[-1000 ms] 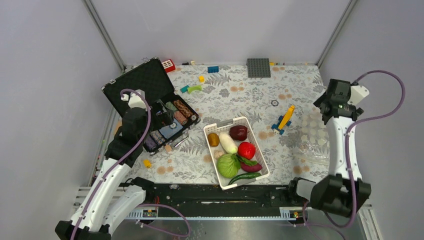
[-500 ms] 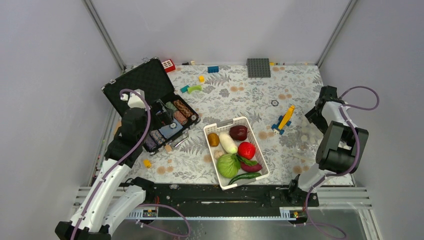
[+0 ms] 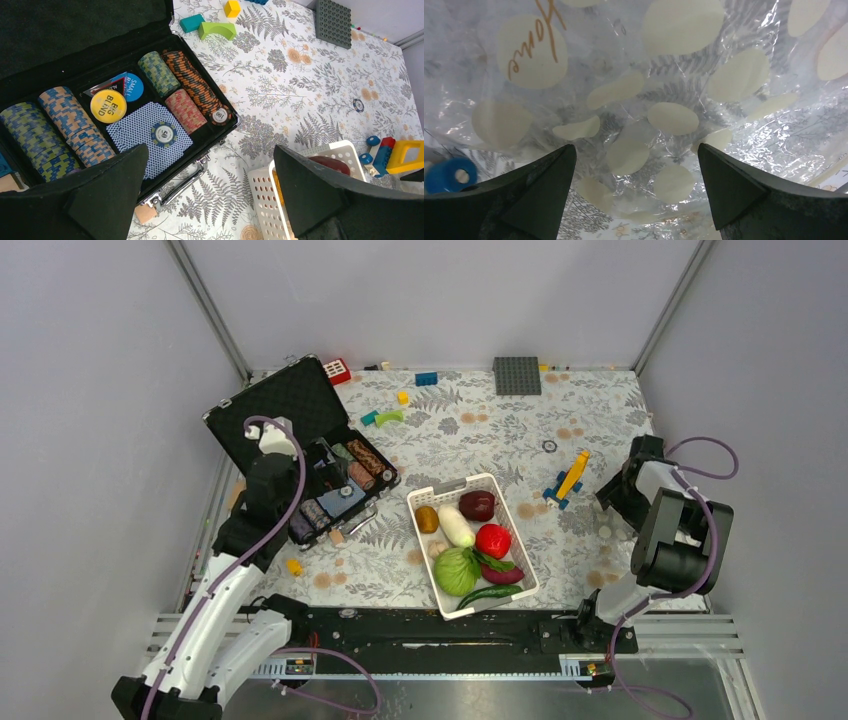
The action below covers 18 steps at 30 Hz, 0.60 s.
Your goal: Place the food in the zip-top bag and seal the zipper
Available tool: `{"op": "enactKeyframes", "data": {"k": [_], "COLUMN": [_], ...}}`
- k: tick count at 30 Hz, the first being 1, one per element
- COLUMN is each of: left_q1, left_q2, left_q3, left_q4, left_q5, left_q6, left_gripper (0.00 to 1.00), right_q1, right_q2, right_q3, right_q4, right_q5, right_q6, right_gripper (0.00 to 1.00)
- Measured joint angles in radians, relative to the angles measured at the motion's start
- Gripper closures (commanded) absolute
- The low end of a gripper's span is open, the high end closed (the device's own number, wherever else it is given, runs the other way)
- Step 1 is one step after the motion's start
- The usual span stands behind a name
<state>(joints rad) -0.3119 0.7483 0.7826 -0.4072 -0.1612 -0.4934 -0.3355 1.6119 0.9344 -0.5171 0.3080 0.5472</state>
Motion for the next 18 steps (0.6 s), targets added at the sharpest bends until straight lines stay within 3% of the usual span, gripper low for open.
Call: {"op": "enactKeyframes", "data": {"k": [7,12,15,18], "left_q1": [0.0,0.0,0.0,0.0], "left_q2": [0.034,0.033,0.025,0.006], "left_q3": [0.0,0.0,0.0,0.0], "left_q4": [0.01,0.009,0.008,0.006], "left_q5": [-0.003,-0.02,-0.031,-0.042], "left_q6": [0.007,0.015,0.017,0.019], "left_gripper": [0.01,0.01,0.01,0.01], "right_q1": [0.002,0.003,0.003,0.003], "right_q2": [-0.037,-0.04,-0.04,-0.039], "right_q3": [-0.048,-0.05,-0.05,-0.05], "right_q4": [0.027,0.05,0.059,0.062], "right_q5": [-0.083,-0.122,-0.138,-0.144], "right_q6": [-0.168,-0.248,-0.272,-0.286], "right_gripper": [0.02,0.23,0.26,0.49]}}
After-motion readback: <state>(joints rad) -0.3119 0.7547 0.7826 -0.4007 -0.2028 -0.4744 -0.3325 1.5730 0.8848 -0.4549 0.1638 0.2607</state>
